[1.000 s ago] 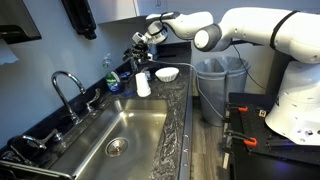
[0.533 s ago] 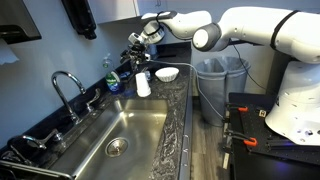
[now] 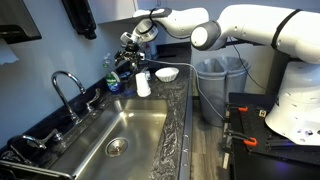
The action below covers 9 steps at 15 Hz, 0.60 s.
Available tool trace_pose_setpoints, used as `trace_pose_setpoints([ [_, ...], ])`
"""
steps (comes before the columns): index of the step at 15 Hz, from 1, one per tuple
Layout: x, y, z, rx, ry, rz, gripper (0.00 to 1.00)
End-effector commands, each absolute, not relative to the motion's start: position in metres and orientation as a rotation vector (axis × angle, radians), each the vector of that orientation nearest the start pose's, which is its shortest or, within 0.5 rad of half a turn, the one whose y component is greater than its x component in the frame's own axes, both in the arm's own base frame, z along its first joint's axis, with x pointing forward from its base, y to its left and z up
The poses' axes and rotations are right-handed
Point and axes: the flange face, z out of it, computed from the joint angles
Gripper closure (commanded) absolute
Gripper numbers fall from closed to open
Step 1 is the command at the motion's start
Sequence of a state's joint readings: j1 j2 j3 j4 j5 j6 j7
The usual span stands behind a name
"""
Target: Flip the cup over
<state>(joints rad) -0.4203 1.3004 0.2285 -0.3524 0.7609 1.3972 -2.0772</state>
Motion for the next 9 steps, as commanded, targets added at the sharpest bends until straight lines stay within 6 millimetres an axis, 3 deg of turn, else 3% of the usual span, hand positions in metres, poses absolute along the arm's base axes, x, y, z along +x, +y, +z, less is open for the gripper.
trace_pose_setpoints([
  [1,0.765,-0.174,0.333,-1.481,-1.927,-1.05,0.0],
  [9,0.775,-0.142,0.338,-1.495,-2.051,-0.964,0.0],
])
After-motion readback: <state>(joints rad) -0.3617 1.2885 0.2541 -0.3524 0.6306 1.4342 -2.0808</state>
